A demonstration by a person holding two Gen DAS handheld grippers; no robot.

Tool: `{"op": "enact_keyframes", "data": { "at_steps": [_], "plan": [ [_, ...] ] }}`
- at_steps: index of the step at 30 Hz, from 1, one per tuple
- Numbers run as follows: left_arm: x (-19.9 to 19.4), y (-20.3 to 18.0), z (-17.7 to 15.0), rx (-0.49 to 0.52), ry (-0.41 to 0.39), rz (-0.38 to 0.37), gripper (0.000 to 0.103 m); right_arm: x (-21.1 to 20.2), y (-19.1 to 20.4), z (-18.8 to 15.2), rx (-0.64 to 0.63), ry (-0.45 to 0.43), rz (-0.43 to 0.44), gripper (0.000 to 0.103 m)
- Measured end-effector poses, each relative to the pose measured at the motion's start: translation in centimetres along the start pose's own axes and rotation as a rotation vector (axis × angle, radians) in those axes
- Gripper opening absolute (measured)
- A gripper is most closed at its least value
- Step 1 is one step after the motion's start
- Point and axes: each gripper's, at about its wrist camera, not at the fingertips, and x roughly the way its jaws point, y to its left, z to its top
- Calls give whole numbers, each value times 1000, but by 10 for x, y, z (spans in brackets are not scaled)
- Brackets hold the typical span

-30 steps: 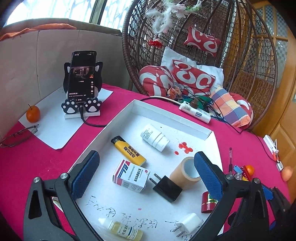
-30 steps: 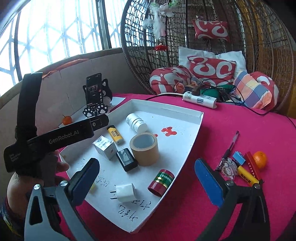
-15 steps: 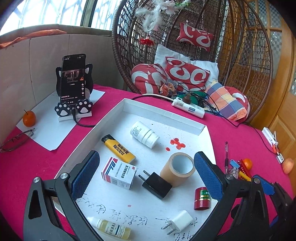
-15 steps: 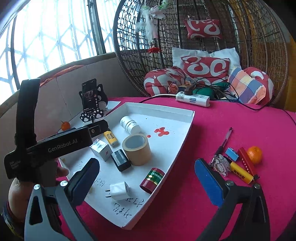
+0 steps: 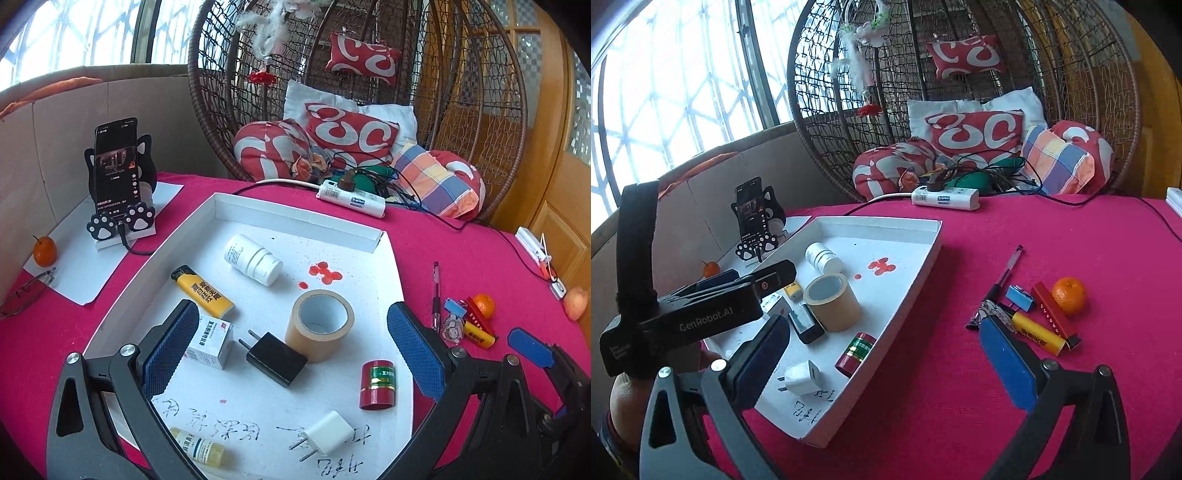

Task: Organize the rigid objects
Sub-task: 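Move both open tools back toward the remaining items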

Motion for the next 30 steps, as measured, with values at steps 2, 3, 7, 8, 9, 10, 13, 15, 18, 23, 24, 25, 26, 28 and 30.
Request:
{"op": "enact_keyframes", "data": {
  "at_steps": [2,3,7,8,9,10,13,15,18,23,24,25,26,28,30],
  "plan": [
    [0,-6,-1,16,2,-2,103,-2,-6,-1,18,-5,-4,103],
    [0,-9,-2,22,3,-4,103,-3,-9,-1,27,-7,-6,103],
    [1,-21,-3,51,9,-13,103,-9,-22,-2,55,-20,-12,103],
    [1,-24,-3,58,11,-15,103,-11,-25,-2,61,-26,-15,103],
    [1,-26,-4,62,13,-19,103,-13,-28,-1,68,-33,-20,103],
    [2,-28,-4,66,15,-23,103,-15,-32,-1,77,-41,-26,103],
    [3,-36,-5,87,24,-32,103,-23,-49,1,111,-68,-56,103],
    [4,-41,-7,102,30,-45,103,-30,-63,1,139,-86,-86,103],
    [8,-51,-10,121,48,-85,103,-43,-89,-1,185,-114,-147,103],
    [18,-86,-18,199,100,-164,103,-64,-142,-12,318,-143,-251,103],
    [20,-96,-20,224,113,-187,103,-68,-151,-15,346,-147,-270,103],
    [23,-107,-22,251,127,-206,103,-71,-160,-17,372,-150,-288,103],
    [26,-118,-24,281,138,-224,103,-74,-167,-20,395,-151,-302,103],
    [33,-139,-25,339,146,-237,103,-78,-178,-25,428,-153,-319,103],
    [41,-156,-25,389,161,-244,103,-80,-184,-29,443,-151,-323,103]
  ]
}}
